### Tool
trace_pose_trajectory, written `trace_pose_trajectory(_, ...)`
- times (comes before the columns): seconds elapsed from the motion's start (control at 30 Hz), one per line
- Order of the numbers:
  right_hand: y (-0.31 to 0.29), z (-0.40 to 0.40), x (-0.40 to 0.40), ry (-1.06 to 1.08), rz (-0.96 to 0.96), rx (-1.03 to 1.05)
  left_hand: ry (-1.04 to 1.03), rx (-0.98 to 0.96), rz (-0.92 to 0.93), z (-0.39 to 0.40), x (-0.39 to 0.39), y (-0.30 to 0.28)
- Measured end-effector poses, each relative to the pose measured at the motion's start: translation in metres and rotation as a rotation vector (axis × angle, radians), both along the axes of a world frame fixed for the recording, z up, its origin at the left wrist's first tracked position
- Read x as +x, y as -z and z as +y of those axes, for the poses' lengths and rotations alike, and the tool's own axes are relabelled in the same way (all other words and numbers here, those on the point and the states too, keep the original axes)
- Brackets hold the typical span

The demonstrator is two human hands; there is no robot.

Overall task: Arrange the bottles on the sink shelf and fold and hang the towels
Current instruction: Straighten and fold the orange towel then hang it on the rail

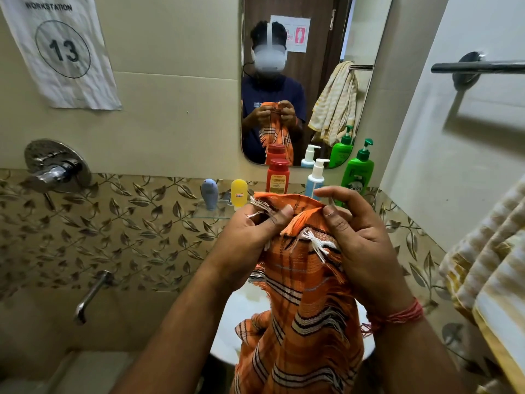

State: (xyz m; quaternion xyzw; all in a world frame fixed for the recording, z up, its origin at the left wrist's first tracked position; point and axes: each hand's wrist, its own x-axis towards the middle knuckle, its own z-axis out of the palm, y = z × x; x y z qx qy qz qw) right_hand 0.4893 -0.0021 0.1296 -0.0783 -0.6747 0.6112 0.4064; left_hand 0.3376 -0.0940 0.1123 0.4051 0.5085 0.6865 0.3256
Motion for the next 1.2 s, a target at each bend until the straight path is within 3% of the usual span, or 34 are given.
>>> trace_pose_trajectory(0.07,0.004,0.002,-0.001,0.002,-0.042,0.136,-0.025,0.014,-0.047,0.001,0.003,-0.003)
trace_pose_trajectory(0.2,0.012,0.009,-0.005,0.187,-0.206,0.675,-0.043,0.036,-0.101,0.001,0.008,-0.004)
trace_pose_trajectory(0.37,0.011,0.008,-0.008,0.409,-0.122,0.876,-0.063,0.002,-0.160,0.003,0.011,-0.002)
trace_pose_trajectory(0.6,0.006,-0.003,-0.013,0.522,-0.033,0.813,-0.097,0.017,-0.175,0.006,0.013,-0.003)
trace_pose_trajectory(0.77,0.001,-0.016,-0.014,0.420,0.088,0.358,-0.168,0.032,-0.160,0.009,0.013,-0.005)
trace_pose_trajectory(0.93,-0.011,-0.019,-0.017,0.327,-0.124,0.544,-0.110,0.034,-0.027,0.007,0.016,-0.004)
trace_pose_trajectory(1.2,-0.014,-0.021,-0.025,0.507,-0.173,0.573,-0.103,0.054,0.026,0.005,0.018,0.002)
